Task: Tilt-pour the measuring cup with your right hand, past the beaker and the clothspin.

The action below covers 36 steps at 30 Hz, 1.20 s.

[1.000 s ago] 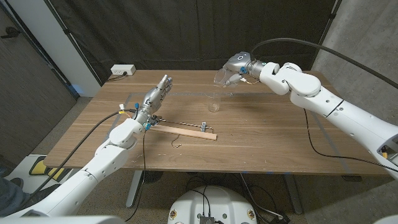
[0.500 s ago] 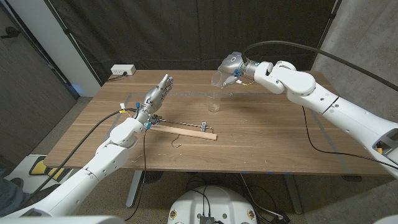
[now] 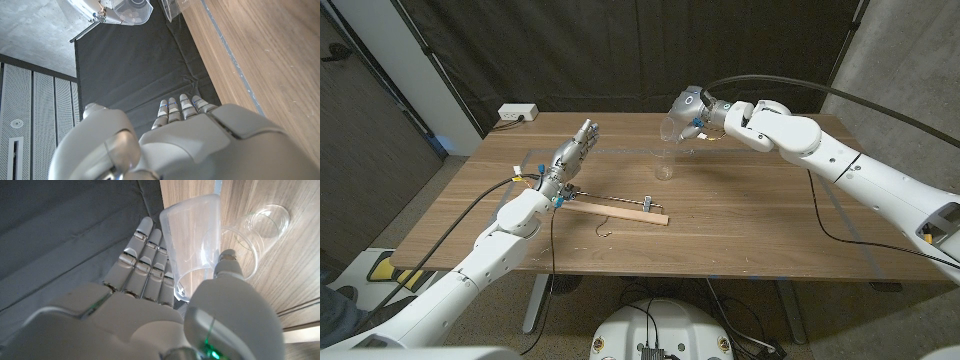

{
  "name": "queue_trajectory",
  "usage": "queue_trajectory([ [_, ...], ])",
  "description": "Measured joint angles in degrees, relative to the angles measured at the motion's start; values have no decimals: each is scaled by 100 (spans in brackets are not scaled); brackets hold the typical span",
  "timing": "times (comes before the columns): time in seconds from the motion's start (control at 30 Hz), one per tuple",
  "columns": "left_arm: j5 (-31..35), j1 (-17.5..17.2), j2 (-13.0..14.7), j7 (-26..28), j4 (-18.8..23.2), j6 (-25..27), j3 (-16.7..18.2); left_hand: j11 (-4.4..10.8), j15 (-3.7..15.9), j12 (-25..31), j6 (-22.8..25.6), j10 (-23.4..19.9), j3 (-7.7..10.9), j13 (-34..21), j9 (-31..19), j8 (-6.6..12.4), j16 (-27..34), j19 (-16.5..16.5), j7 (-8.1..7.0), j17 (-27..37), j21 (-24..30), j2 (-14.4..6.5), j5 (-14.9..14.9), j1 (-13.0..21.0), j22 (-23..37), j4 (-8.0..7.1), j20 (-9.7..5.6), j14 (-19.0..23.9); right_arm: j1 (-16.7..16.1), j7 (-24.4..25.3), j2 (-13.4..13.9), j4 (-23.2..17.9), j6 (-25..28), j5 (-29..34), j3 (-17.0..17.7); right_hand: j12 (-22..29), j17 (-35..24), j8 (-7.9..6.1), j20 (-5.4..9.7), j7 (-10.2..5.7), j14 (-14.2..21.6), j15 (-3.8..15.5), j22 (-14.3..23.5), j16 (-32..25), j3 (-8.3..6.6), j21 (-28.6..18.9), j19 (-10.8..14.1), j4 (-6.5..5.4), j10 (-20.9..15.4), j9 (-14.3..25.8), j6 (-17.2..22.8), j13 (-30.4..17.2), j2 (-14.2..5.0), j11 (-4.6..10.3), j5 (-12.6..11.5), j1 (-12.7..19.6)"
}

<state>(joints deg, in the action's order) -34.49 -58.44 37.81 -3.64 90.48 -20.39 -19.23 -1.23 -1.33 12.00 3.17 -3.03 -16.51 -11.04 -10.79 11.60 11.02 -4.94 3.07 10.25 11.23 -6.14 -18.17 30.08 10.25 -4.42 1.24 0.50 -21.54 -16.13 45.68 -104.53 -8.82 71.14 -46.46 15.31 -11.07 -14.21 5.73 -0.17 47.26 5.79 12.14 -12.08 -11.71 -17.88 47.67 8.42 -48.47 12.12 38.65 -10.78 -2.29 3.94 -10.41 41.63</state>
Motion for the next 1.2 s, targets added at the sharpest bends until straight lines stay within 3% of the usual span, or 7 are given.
queue_trajectory([
  [0.03,0,-17,0,0,1,0,0,0,0,0,0,0,0,0,0,0,0,0,0,0,0,0,0,0,0,0,0,0,7,113,1,3,-80,318,-10,-9,0,7,0,0,4,4,0,0,0,0,0,0,0,0,0,0,-5,0,0,-5],
  [0.67,-1,-27,13,17,48,71,-10,0,0,0,31,0,1,0,0,0,0,0,31,0,0,0,0,0,0,0,0,0,123,462,78,-53,-360,1188,-224,-31,15,24,32,28,120,16,-1,0,0,-43,32,0,-10,24,33,-5,-14,8,-21,-14],
  [1.2,20,26,37,33,83,187,-48,0,0,0,31,0,1,0,0,0,0,0,31,0,0,-59,0,59,0,0,0,0,-20,621,119,-41,-278,1269,-135,-45,15,30,24,36,128,23,-2,0,8,-43,64,-8,-61,13,46,-1,-11,-1,-19,-11],
])
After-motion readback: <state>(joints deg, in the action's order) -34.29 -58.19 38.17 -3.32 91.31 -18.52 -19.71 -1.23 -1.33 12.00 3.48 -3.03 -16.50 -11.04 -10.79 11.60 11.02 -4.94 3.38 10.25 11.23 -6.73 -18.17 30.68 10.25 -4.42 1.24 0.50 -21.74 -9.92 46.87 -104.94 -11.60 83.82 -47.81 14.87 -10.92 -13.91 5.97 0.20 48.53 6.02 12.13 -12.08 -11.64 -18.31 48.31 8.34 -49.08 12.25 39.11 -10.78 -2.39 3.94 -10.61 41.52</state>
